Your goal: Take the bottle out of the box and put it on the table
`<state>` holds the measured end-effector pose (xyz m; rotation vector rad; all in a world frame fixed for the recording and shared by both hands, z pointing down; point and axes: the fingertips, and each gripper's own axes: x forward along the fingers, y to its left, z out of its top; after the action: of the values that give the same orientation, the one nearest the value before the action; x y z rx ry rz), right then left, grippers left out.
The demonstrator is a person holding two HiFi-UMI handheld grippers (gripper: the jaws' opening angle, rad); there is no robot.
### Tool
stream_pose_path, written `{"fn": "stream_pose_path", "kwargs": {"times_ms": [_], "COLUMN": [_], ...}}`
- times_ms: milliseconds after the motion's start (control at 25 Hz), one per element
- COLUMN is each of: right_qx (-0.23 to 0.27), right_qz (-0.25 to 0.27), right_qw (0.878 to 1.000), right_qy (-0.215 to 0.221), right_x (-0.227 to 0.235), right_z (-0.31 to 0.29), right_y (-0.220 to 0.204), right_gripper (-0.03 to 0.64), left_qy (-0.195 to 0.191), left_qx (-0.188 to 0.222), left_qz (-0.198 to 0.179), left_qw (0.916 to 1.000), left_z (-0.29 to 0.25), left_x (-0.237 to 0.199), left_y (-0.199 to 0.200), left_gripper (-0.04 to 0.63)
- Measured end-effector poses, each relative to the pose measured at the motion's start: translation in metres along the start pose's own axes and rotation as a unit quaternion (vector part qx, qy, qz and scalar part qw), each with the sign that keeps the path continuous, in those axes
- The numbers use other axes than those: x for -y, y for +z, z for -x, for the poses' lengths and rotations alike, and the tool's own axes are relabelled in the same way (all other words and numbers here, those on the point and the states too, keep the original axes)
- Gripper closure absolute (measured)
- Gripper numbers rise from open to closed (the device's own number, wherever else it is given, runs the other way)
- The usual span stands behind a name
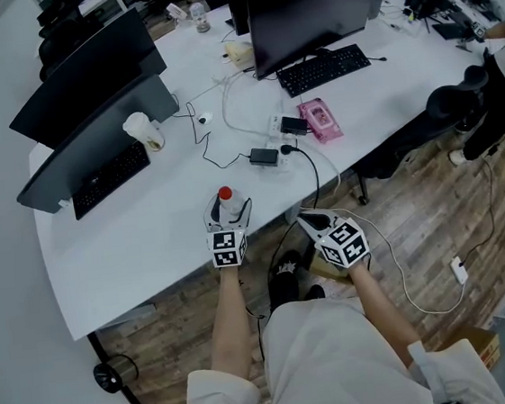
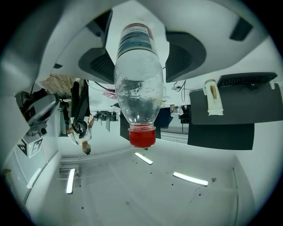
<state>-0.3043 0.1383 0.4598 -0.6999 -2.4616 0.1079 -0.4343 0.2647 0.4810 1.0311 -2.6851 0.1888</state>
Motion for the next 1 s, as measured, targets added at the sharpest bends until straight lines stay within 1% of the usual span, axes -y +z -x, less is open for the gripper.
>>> {"fn": "stream_pose_path", "kwargs": {"times_ms": [200, 400, 560, 680, 840, 1000], "right_qx": [0.018, 0.039, 0.054, 0.066, 0.075, 0.087], "right_qz": [-0.003, -0.013, -0.023, -0.031, -0.036, -0.054], "right_qw": [1.0, 0.999, 0.998, 0.997, 0.996, 0.995], "right_qy": [0.004, 0.011, 0.018, 0.01, -0.008, -0.012], "right_x": [-0.003, -0.01, -0.019, -0.02, -0.023, -0.029], "right_z": [0.009, 0.019, 0.03, 0.039, 0.055, 0.069], "right_y": [0.006, 0.012, 0.012, 0.01, -0.003, -0.015], "right_gripper": [0.575, 0.575, 0.575, 0.575, 0.575, 0.575], "left_qy": [0.021, 0.049, 0.066, 0.081, 0.093, 0.105], "left_qx": [-0.003, 0.004, 0.015, 0.023, 0.026, 0.024], "left_qz": [0.005, 0.018, 0.033, 0.042, 0.055, 0.076], "left_qw": [0.9998, 0.9986, 0.9971, 0.9956, 0.9938, 0.9913], "left_z": [0.018, 0.05, 0.079, 0.104, 0.136, 0.16], "left_x": [0.002, 0.01, 0.028, 0.044, 0.073, 0.094], "left_y": [0.002, 0.007, 0.015, 0.02, 0.015, 0.007], "left_gripper": [0.241, 0.241, 0.241, 0.241, 0.241, 0.241]}}
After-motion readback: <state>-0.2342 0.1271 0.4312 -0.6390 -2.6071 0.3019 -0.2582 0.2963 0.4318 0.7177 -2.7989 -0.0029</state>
